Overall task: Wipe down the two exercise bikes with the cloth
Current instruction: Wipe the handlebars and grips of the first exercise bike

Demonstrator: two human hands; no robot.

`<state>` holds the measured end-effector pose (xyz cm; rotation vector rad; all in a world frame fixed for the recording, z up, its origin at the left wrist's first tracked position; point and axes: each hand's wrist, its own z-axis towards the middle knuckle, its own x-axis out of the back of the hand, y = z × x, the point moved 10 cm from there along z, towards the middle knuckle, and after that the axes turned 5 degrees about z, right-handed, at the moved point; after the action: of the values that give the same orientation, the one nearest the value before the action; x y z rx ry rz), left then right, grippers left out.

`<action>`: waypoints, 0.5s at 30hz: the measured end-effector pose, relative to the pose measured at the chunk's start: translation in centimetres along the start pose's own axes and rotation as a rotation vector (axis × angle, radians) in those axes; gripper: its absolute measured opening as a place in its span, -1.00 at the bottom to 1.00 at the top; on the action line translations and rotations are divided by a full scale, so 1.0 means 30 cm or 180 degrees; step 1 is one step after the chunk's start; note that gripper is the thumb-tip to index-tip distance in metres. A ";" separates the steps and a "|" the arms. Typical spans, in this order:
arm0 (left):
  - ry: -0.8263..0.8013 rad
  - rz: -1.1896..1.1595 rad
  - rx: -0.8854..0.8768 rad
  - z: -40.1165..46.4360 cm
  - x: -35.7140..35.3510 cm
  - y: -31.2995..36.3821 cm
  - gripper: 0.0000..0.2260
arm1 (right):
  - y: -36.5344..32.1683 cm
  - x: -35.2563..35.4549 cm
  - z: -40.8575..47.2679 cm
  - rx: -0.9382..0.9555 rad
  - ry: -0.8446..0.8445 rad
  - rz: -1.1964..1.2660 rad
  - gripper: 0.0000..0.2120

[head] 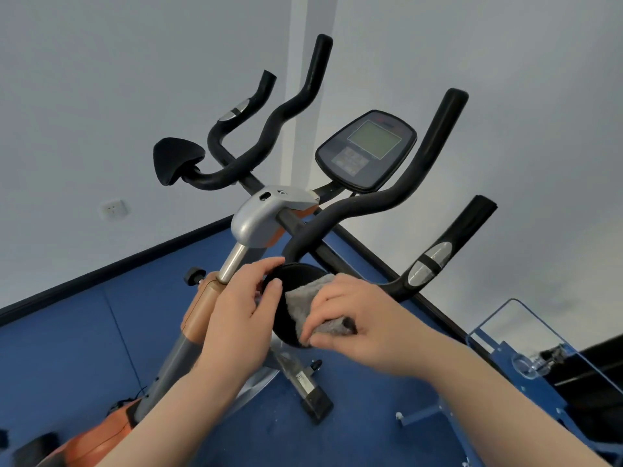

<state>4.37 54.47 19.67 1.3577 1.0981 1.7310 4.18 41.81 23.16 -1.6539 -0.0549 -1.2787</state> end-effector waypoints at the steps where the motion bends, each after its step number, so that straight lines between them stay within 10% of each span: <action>1: 0.0032 0.0061 -0.0094 -0.002 -0.003 0.020 -0.76 | 0.032 0.043 -0.012 -0.0210 0.0166 0.0348 -0.94; 8: 0.0335 0.0765 -0.0435 0.010 -0.103 0.074 -0.73 | 0.167 0.401 -0.166 -0.0778 0.3064 0.1069 -0.91; 15: 0.0754 0.1180 -0.0410 0.023 -0.118 0.073 -0.75 | 0.175 0.225 -0.129 -0.0380 0.1522 -0.0975 -0.83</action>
<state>5.86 50.56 20.28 1.3638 0.8756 2.2380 7.37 33.10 24.49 -1.4320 0.0621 -1.9163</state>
